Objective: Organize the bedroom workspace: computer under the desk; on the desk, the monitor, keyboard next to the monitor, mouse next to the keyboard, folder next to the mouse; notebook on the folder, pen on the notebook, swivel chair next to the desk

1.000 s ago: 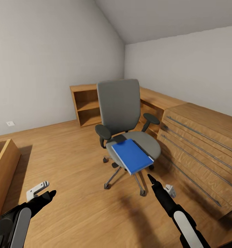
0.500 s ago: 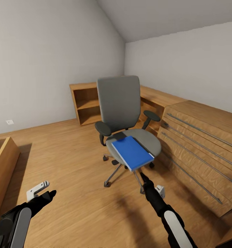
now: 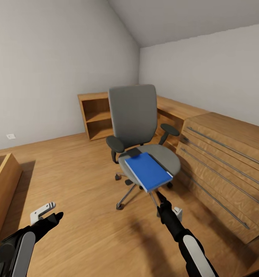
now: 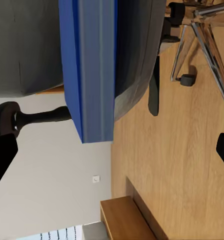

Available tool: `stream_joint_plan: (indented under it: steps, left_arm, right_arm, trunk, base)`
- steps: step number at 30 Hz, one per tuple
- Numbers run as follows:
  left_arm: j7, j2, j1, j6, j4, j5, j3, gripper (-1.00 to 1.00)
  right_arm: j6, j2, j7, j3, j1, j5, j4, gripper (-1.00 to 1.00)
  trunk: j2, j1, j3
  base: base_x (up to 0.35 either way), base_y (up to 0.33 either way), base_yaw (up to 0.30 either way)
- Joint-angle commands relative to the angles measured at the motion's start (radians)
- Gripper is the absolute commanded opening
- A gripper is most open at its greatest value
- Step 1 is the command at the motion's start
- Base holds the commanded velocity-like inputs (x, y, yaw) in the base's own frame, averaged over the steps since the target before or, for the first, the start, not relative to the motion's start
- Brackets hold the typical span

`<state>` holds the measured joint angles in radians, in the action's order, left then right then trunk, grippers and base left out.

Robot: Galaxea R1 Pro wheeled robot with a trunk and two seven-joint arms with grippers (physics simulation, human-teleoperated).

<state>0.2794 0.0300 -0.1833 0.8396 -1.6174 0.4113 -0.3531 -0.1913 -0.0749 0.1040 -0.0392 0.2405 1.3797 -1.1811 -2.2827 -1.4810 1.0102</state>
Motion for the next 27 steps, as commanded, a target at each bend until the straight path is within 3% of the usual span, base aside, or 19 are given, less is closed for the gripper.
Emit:
stream_joint_plan:
  steps: [1,27]
  left_arm:
    - [0.007,0.000,-0.001,0.004,-0.001,0.011,-0.001,1.00]
    - [0.007,-0.001,-0.001,0.003,-0.001,0.009,-0.006,1.00]
  right_arm:
    - [-0.003,0.000,0.002,0.001,0.000,0.008,0.000,1.00]
    - [-0.004,0.002,0.000,0.002,0.000,0.007,0.000,1.00]
  trunk:
    - [0.000,0.000,0.001]
    - [0.000,0.000,0.001]
  base:
    - [0.108,0.030,0.000]
    - [0.138,0.012,0.000]
